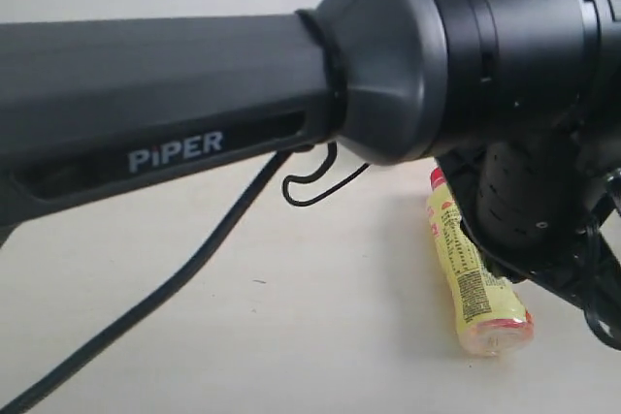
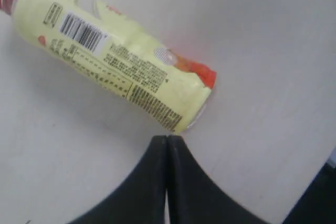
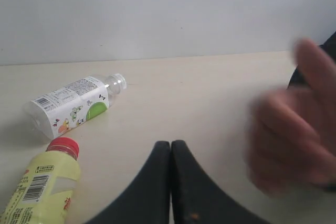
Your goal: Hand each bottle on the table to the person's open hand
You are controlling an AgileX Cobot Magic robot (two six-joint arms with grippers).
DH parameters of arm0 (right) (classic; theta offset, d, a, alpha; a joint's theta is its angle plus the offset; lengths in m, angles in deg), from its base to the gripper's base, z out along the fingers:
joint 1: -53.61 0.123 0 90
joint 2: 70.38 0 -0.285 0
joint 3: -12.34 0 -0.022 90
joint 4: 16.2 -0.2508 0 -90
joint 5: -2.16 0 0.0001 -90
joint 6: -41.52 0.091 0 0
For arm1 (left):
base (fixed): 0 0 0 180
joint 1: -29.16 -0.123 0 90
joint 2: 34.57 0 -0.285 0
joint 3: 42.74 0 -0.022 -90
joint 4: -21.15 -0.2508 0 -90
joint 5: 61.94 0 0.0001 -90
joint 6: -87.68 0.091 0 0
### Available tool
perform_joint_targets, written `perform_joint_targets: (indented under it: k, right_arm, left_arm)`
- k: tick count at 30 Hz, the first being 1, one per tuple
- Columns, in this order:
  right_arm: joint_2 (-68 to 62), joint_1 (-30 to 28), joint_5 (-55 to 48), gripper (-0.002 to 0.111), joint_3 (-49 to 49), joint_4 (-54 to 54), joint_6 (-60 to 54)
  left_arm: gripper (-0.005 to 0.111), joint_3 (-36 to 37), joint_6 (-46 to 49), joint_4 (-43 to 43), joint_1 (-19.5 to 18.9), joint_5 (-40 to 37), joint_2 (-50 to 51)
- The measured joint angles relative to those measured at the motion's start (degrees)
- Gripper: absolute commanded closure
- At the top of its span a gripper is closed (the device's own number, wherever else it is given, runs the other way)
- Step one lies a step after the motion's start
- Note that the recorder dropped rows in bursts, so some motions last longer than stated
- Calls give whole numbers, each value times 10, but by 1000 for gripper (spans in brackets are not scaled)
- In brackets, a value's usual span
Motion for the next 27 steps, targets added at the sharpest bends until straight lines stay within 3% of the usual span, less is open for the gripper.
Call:
perform_joint_targets:
  k: [9,15,18,27]
  right_arm:
    - [0,0,0,108,0,0,0]
    - [0,0,0,108,0,0,0]
    - [0,0,0,108,0,0,0]
    - [0,0,0,108,0,0,0]
  left_arm:
    - [107,81,-69,-80,0,46,-40]
    - [107,129,-270,-281,0,47,-84]
    - [107,150,-320,-342,0,35,-100]
    - [107,222,-359,-341,-2,123,-140]
